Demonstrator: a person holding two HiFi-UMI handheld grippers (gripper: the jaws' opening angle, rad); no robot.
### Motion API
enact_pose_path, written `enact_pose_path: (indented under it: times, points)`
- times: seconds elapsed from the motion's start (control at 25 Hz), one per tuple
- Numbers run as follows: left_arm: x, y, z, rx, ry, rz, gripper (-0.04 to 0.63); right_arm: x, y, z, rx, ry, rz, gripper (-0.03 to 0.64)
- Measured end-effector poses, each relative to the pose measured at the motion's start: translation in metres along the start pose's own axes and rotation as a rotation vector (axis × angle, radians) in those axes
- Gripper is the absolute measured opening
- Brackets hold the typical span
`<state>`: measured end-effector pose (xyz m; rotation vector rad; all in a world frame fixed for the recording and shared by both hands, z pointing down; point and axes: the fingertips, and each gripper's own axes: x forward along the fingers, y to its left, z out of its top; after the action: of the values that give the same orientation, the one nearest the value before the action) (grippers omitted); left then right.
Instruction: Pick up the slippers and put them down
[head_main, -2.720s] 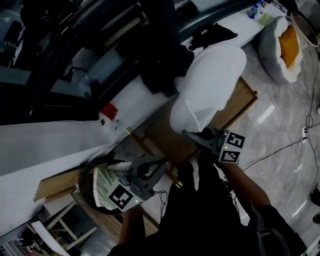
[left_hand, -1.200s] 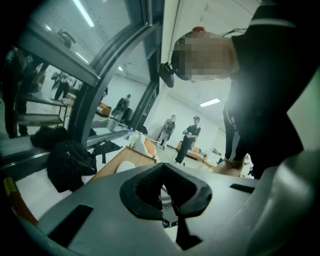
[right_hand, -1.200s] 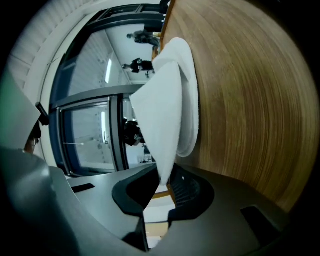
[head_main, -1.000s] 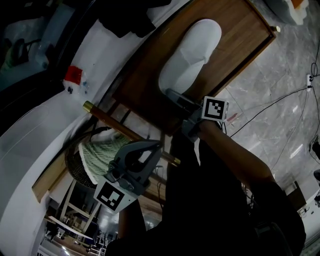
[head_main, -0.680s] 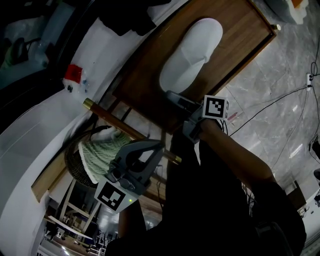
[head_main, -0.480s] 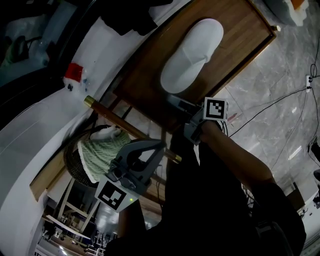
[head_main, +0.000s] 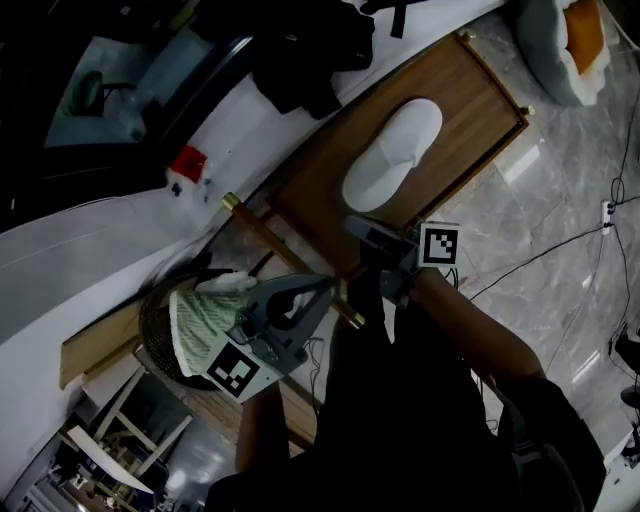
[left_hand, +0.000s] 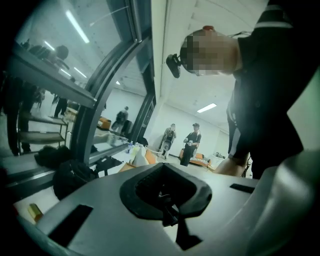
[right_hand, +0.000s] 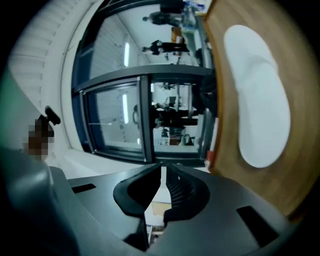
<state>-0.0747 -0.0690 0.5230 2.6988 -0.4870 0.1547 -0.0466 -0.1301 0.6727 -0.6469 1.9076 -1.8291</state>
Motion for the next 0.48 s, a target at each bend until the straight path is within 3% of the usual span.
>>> enact_pose_path:
  times: [0.12, 0.28, 0.48]
  points:
    - [-0.014, -0.013, 0.032, 0.044, -0.038, 0.021, 0.011, 0.007, 0.083, 0.000, -0.256, 0.048, 0.101, 0.035]
    - [-0.025, -0.009, 0.080, 0.115, -0.144, 0.056, 0.011, 0.025, 0.205, 0.002, -0.799, 0.169, 0.277, 0.029]
    - [-0.055, -0.030, 0.096, 0.165, -0.177, 0.077, 0.011, 0.019, 0.288, -0.040, -1.270, 0.254, 0.311, 0.031]
